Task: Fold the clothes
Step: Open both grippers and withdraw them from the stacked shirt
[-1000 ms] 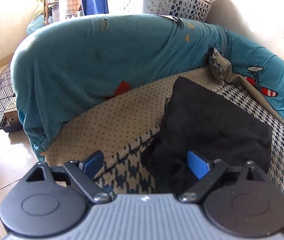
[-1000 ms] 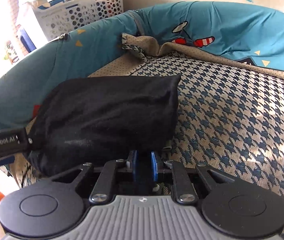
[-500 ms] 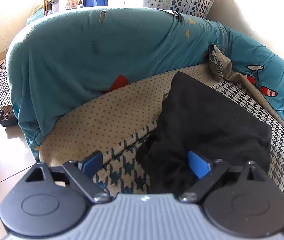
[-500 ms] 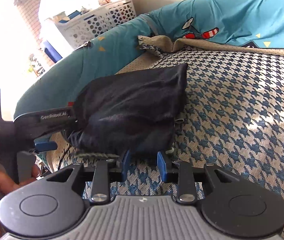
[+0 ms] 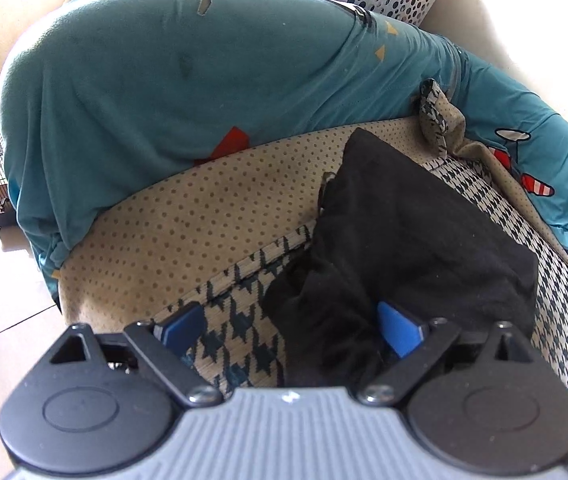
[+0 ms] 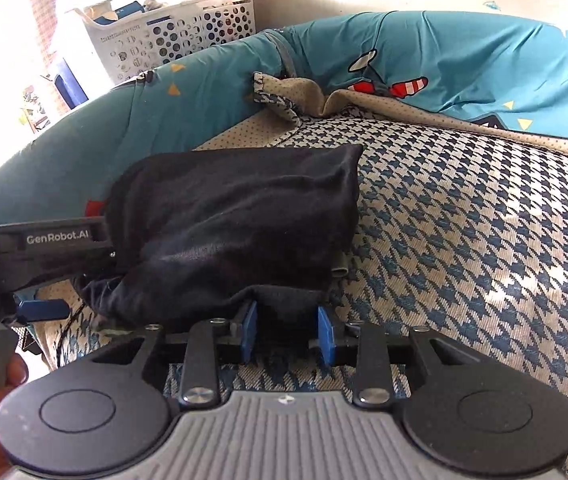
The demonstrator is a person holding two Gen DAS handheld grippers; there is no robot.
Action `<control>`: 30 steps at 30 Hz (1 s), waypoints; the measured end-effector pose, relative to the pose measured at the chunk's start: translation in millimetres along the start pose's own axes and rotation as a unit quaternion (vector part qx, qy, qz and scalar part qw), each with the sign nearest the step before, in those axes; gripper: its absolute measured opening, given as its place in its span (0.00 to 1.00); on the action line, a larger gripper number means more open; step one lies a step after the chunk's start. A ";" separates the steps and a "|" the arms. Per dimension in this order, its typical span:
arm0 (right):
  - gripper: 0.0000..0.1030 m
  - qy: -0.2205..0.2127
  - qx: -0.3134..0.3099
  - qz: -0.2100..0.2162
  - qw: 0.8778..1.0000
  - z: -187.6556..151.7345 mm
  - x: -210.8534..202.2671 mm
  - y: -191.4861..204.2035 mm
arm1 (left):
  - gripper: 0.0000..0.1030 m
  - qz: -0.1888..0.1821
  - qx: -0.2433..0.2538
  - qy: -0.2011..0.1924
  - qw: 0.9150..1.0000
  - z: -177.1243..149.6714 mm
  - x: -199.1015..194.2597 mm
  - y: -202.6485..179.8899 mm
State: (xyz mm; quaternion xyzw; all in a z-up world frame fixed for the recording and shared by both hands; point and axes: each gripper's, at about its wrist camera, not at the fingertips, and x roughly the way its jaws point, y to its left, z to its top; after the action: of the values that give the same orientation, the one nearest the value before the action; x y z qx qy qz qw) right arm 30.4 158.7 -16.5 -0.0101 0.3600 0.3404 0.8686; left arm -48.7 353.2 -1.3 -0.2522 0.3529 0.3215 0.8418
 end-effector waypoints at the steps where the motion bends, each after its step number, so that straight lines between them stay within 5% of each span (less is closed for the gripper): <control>1: 0.30 0.004 -0.001 0.000 1.000 2.2 2.3 0.0 | 0.91 -0.002 -0.002 0.004 1.000 0.1 1.9 -0.1; 5: 0.30 0.010 0.021 0.003 1.000 0.6 -1.9 -4.0 | 0.96 -0.005 -0.014 0.015 1.000 0.1 5.5 4.0; 12: 0.37 0.022 0.022 -0.027 0.999 -7.4 -29.3 -0.4 | 1.00 0.007 0.074 -0.047 0.996 -9.8 -34.1 -12.3; 15: 0.51 0.034 0.018 -0.038 0.999 -10.1 -40.7 1.9 | 1.00 -0.005 0.081 -0.034 0.996 -22.5 -42.4 -12.5; 24: 0.54 0.068 0.040 -0.057 0.995 -26.2 -63.2 -4.6 | 1.00 -0.002 0.115 -0.009 0.993 -59.5 -55.9 -10.9; 30: 0.66 0.090 0.037 -0.079 0.992 -32.6 -74.2 -7.1 | 1.00 0.004 0.127 0.007 0.992 -77.0 -57.3 -11.0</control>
State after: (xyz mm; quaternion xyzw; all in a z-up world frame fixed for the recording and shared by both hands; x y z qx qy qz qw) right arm -23.3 101.3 4.7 -0.0367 0.4467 0.2546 0.8569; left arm -105.2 274.9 -3.8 -0.1442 0.3975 0.2759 0.8631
